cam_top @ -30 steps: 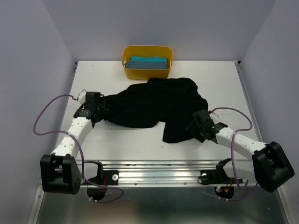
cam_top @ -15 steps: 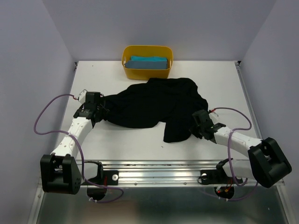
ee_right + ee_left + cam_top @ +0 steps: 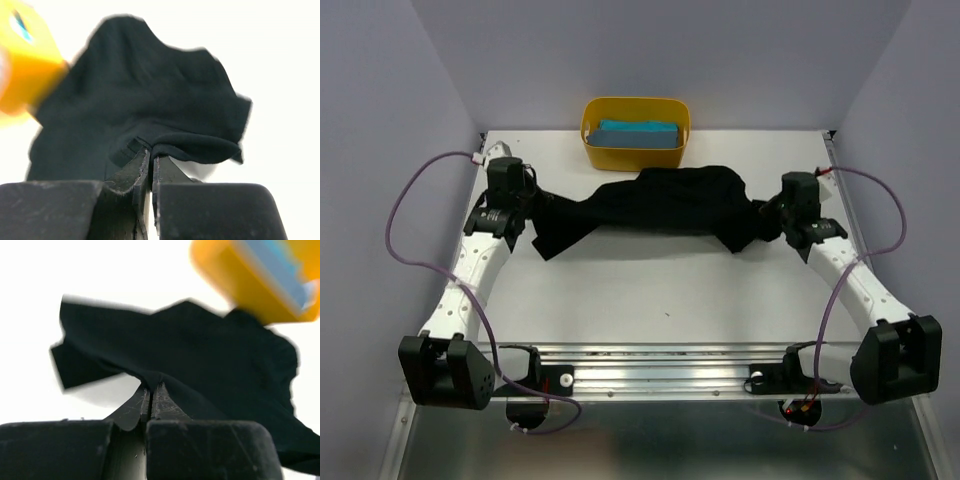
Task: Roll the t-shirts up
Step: Flatten out the T-shirt at the center of the board.
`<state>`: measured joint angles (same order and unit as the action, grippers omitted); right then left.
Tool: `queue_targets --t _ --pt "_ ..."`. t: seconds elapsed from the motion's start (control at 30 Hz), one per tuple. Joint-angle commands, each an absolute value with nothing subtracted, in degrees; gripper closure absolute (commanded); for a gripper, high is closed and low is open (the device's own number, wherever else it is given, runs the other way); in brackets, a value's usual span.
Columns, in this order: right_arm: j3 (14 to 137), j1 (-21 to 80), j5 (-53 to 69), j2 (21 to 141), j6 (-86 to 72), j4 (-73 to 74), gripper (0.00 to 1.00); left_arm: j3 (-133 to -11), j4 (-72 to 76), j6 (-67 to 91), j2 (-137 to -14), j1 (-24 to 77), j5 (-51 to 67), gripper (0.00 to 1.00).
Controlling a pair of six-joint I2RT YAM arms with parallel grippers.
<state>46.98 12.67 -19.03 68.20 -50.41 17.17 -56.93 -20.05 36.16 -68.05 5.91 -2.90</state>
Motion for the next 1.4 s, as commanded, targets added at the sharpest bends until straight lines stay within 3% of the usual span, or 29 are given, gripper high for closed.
queue_targets --t 0.0,0.17,0.67,0.93,1.37 --pt "60.8 8.0 -17.1 70.4 -42.4 15.3 0.99 -68.7 -16.6 29.8 -68.3 5.7 -1.8 1.00" --pt "72.1 5.5 -14.5 70.8 -39.3 15.5 0.99 -80.6 -16.3 26.0 -68.6 5.8 -0.3 1.00" --pt "92.6 5.5 -11.4 58.5 -26.6 15.4 0.99 -96.0 -8.3 23.4 -59.1 5.8 4.9 1.00" --pt "104.4 5.5 -6.4 55.6 -24.6 15.3 0.99 -108.0 -11.2 23.9 -57.1 5.8 4.8 1.00" --pt "109.9 5.5 -6.2 49.7 -25.0 17.9 0.99 -118.0 -11.1 22.5 -53.7 5.8 -1.5 1.00"
